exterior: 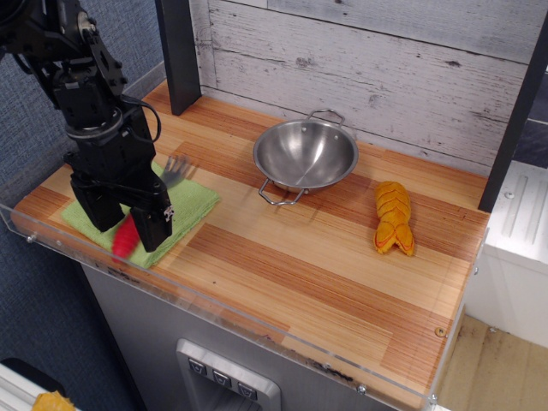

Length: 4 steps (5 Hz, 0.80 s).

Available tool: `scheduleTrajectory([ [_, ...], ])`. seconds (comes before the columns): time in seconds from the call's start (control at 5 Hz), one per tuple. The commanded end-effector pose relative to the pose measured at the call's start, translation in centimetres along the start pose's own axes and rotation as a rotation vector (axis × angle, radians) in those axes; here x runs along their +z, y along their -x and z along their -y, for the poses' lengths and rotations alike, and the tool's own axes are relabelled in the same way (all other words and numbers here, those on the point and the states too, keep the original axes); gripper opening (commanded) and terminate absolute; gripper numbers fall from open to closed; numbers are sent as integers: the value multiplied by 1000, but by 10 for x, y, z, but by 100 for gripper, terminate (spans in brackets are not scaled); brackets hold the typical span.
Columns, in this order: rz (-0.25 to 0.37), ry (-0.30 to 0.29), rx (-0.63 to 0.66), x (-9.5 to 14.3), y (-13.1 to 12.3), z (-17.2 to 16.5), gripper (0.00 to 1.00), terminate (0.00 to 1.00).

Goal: PICK UP THE SPOON PUT ON THE ANOTHER SIDE OFTABLE

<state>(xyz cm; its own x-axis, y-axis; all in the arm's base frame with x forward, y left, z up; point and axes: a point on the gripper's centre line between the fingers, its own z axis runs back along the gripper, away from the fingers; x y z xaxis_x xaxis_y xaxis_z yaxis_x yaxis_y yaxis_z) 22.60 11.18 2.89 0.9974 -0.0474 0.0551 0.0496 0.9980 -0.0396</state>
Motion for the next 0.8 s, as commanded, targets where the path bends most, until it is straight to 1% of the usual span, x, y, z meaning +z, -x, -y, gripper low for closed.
scheduleTrajectory([
  [0.0,21,-13,14,6,-1,-6,100,0],
  [0.2,12,-13,4,5,-2,-4,0,0],
  [0.4,11,-8,4,5,-2,-4,100,0],
  [0.6,3,2,11,3,-2,-6,100,0],
])
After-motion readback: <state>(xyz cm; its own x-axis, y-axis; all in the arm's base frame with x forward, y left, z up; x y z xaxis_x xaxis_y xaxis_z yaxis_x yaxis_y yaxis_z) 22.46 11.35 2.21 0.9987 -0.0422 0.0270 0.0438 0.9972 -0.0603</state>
